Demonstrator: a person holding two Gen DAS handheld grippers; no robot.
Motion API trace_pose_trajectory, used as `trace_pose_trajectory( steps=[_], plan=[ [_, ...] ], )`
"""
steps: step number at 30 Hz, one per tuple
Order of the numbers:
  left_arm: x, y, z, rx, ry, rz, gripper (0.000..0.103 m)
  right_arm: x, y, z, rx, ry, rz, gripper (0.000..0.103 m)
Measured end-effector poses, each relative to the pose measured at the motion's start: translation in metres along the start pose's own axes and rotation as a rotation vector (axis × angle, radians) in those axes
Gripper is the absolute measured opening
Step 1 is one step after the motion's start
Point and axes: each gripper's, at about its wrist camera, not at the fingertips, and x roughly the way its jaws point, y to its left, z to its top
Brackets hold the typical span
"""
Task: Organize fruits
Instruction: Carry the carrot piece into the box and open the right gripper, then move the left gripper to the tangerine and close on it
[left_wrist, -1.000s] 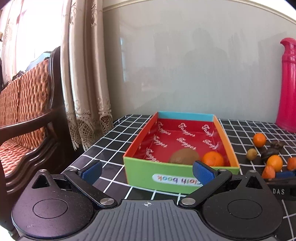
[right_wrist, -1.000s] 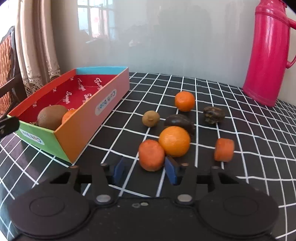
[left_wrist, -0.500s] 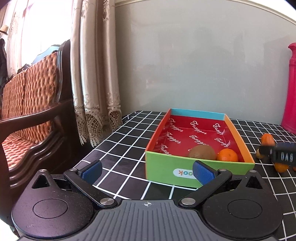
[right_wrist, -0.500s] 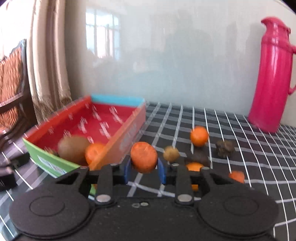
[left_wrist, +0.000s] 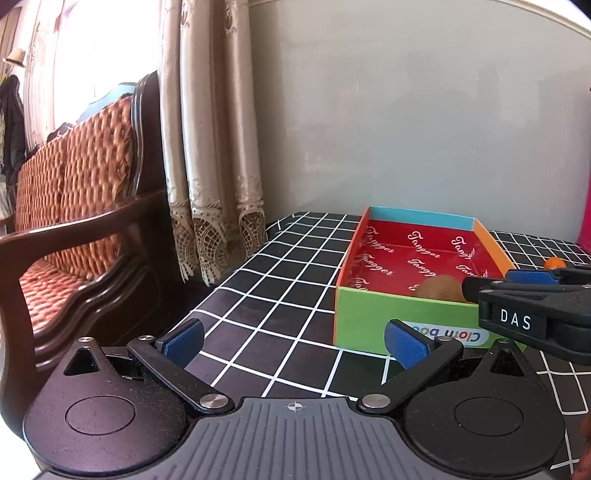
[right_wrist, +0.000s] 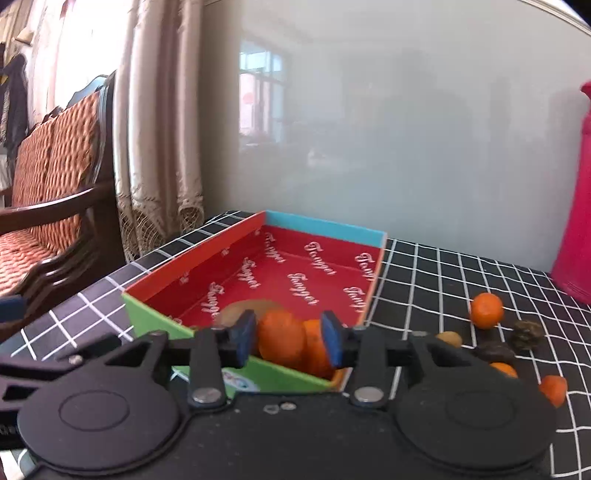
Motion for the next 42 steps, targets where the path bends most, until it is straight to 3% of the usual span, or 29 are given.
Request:
trace_pose_trajectory(
  steps=[2,4,8,10,13,18,25,42],
  plan=[
    [-0.001,0.000,0.001,-0.010,-0.002,-0.006,0.103,-0.008,0.000,0.000,-0.013,-0.022,-0.018,0.058],
    [-0.001,-0.002,0.002,-0.014,-0.006,-0.014,0.103,-0.015,-0.004,0.000,-0.022,-0.051,-0.042,0.067],
    [-0.005,-0.015,0.004,-0.007,-0.021,-0.047,0.103,-0.027,-0.021,0.001,-0.033,-0.082,-0.092,0.073],
    [-0.008,-0.023,0.005,-0.001,-0.027,-0.073,0.103,-0.036,-0.038,0.001,-0.026,-0.116,-0.156,0.082],
    [-0.013,-0.039,0.006,0.016,-0.039,-0.110,0.103,-0.053,-0.072,0.001,0.025,-0.162,-0.244,0.088],
    [-0.021,-0.065,0.008,0.042,-0.052,-0.150,0.103,-0.070,-0.132,-0.004,0.147,-0.161,-0.386,0.091],
    [-0.031,-0.101,0.009,0.077,-0.075,-0.218,0.103,-0.085,-0.179,-0.016,0.216,-0.146,-0.480,0.093],
    [-0.033,-0.180,0.008,0.129,-0.051,-0.335,0.103,-0.108,-0.209,-0.039,0.166,-0.102,-0.515,0.093]
  ],
)
